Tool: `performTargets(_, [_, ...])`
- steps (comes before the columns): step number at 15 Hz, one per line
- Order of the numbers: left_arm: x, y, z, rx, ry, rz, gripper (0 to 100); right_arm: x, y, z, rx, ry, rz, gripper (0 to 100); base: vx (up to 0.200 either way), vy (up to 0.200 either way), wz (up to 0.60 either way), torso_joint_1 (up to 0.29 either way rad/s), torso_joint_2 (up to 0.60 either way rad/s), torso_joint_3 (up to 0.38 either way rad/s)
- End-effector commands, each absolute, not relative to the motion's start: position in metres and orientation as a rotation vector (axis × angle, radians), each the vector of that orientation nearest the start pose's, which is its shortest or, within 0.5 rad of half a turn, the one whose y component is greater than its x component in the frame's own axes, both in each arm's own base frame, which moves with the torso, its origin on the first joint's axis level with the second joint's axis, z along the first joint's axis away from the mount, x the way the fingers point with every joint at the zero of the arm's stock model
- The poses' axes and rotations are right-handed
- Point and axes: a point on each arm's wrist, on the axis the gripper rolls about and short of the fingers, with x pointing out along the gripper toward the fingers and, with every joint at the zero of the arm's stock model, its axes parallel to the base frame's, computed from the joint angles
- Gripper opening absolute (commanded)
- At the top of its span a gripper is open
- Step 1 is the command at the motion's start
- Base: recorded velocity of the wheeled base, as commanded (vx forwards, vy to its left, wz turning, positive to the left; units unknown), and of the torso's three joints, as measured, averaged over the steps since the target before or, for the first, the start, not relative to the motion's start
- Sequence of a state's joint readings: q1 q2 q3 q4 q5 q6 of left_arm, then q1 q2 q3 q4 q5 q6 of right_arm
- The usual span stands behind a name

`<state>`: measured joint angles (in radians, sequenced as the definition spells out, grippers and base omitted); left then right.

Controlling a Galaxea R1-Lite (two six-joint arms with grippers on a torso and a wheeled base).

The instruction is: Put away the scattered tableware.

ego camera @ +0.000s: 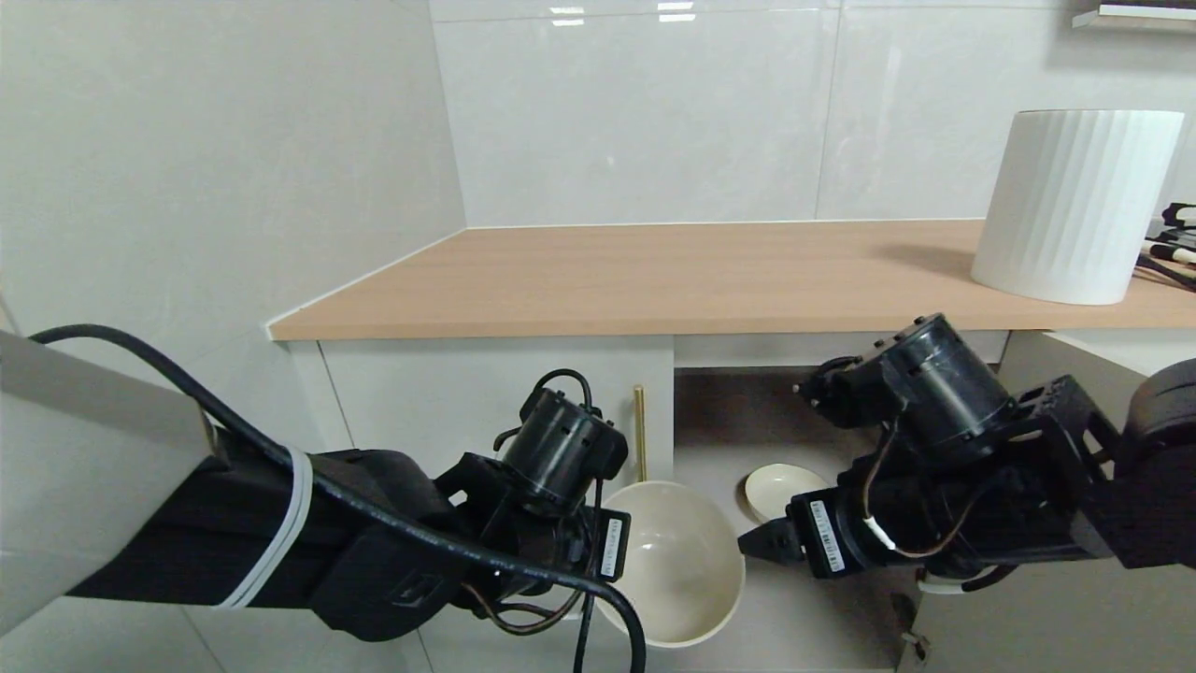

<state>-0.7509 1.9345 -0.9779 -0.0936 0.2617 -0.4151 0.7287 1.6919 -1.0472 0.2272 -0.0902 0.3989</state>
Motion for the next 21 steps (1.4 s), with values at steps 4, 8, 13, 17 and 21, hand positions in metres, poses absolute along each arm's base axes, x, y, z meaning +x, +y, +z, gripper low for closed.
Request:
performTargets(4, [0.238, -0.229, 0.111, 0.043, 0.813, -0.313, 0, 0.233, 0.208, 0.138, -0.032, 0.982, 0.398, 100, 0.000, 0.000, 0.00, 0.000, 0.00, 0.000])
performTargets(8, [0.237, -0.230, 0.111, 0.051, 0.804, -0.302, 0, 0.234, 0.207, 0.138, -0.028, 0.981, 0.395, 100, 0.000, 0.000, 0.00, 0.000, 0.00, 0.000])
performTargets(13, [0.234, -0.232, 0.112, 0.059, 0.796, -0.299, 0, 0.237, 0.211, 0.129, -0.032, 0.992, 0.390, 0, 0.000, 0.000, 0.00, 0.000, 0.00, 0.000])
performTargets(17, [0.231, -0.234, 0.112, 0.064, 0.797, -0.309, 0, 0.238, 0.212, 0.127, -0.035, 0.995, 0.388, 0, 0.000, 0.000, 0.00, 0.000, 0.00, 0.000])
performTargets(21, [0.231, -0.234, 0.112, 0.063, 0.796, -0.309, 0, 0.237, 0.211, 0.129, -0.033, 0.991, 0.389, 0, 0.000, 0.000, 0.00, 0.000, 0.00, 0.000])
